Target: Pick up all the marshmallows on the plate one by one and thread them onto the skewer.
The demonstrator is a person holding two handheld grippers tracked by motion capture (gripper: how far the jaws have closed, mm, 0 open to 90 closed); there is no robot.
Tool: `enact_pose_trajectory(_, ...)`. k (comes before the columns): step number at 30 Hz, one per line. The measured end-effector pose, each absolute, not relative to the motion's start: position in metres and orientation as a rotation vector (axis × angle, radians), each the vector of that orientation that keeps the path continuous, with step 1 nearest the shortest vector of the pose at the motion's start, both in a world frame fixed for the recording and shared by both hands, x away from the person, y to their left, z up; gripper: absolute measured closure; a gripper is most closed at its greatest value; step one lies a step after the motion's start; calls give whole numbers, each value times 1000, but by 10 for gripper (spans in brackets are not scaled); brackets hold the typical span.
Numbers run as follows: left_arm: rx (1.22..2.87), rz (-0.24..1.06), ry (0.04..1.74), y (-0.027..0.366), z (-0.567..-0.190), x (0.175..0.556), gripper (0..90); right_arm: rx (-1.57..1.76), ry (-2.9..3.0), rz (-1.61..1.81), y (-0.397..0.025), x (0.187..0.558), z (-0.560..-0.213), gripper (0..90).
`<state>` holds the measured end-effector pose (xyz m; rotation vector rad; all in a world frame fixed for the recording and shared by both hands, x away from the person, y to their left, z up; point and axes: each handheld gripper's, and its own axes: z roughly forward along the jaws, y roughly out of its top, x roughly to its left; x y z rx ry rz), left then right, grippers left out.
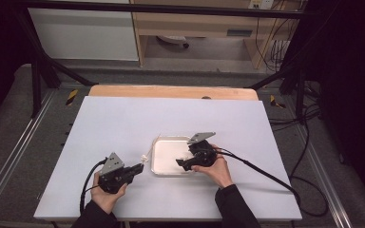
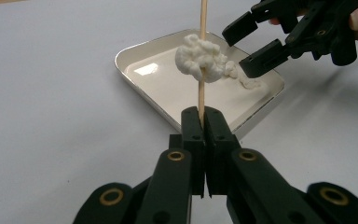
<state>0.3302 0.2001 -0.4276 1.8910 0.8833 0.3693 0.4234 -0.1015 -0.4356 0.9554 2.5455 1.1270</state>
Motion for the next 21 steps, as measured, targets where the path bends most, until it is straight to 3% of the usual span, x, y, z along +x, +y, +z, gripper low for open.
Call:
enact_pose_trajectory(12,1894,366,880,200,-428,331,883,965,2548,1093,-99,428,-444,490)
enact_pose_trajectory(21,1895,364,879,200,-428,331,883,936,2549,1075,-99,429,-447,597)
